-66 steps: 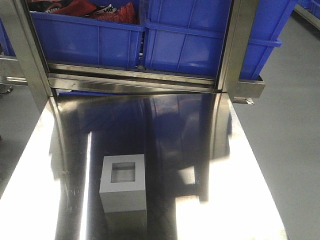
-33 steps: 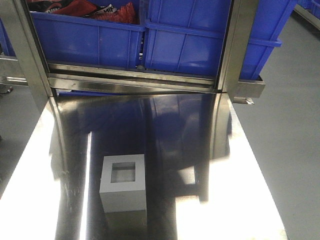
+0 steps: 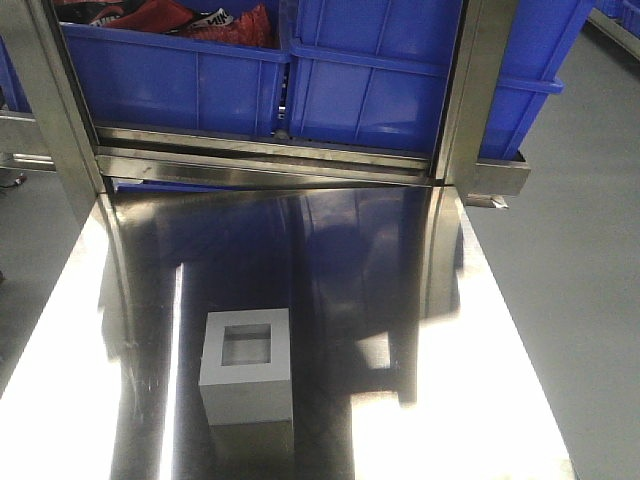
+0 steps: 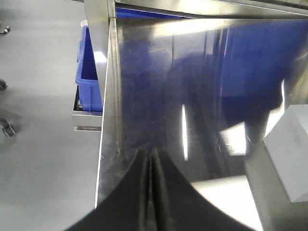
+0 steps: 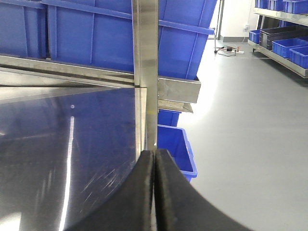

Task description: Sort gray base to blue bin

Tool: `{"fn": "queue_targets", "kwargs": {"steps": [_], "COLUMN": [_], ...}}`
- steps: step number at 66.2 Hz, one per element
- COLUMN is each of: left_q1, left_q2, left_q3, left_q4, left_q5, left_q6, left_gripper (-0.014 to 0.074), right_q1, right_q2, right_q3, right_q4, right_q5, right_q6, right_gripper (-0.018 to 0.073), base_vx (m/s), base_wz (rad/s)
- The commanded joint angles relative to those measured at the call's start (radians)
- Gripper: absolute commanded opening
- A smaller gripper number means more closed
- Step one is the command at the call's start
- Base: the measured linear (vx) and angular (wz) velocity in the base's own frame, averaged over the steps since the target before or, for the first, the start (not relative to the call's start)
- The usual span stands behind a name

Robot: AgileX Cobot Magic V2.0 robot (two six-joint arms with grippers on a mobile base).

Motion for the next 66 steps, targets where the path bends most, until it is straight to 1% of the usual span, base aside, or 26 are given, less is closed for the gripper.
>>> {"fn": "queue_targets", "kwargs": {"steps": [1, 11, 18, 30, 42, 49, 54, 66], "left_q1": [-0.006, -0.006, -0.006, -0.006, -0.006, -0.006, -0.006, -0.006], "left_q2": [0.008, 0.008, 0.008, 0.008, 0.008, 0.008, 0.008, 0.008], "left_q3": [-0.037, -0.037, -0.037, -0.037, -0.037, -0.037, -0.037, -0.037], "left_q4": [-0.001, -0.001, -0.002, -0.002, -0.002, -0.002, -0.002, -0.003], "left_q5": [-0.066, -0.069, -0.069, -0.069, -0.069, -0.070, -0.071, -0.097], "left_q6": [0.000, 0.000, 0.000, 0.000, 0.000, 0.000, 0.000, -0.001], "left_gripper": [-0.0006, 0.0006, 0.0044, 0.0170, 0.0359, 0.0424, 0.0437, 0.0433], "right_q1": [-0.005, -0.005, -0.005, -0.005, -0.005, -0.005, -0.005, -0.005], "right_q2": [-0.011, -0.011, -0.011, -0.011, -0.011, -0.011, -0.011, -0.011], "right_q3": [0.014, 0.014, 0.014, 0.014, 0.014, 0.014, 0.014, 0.014], "right_q4": [-0.006, -0.006, -0.006, -0.006, -0.006, -0.006, -0.006, -0.006], "right_q5": [-0.075, -0.075, -0.075, -0.075, -0.075, -0.075, -0.075, -0.075], "right_q6": [-0.005, -0.005, -0.005, -0.005, -0.005, -0.005, -0.005, -0.005], "right_gripper": [-0.0009, -0.0009, -0.0009, -0.0009, -0.0009, -0.0009, -0.0009, -0.0009], "base_vx": [0.00, 0.00, 0.00, 0.00, 0.00, 0.00, 0.00, 0.00], "base_wz": [0.00, 0.00, 0.00, 0.00, 0.00, 0.00, 0.00, 0.00]}}
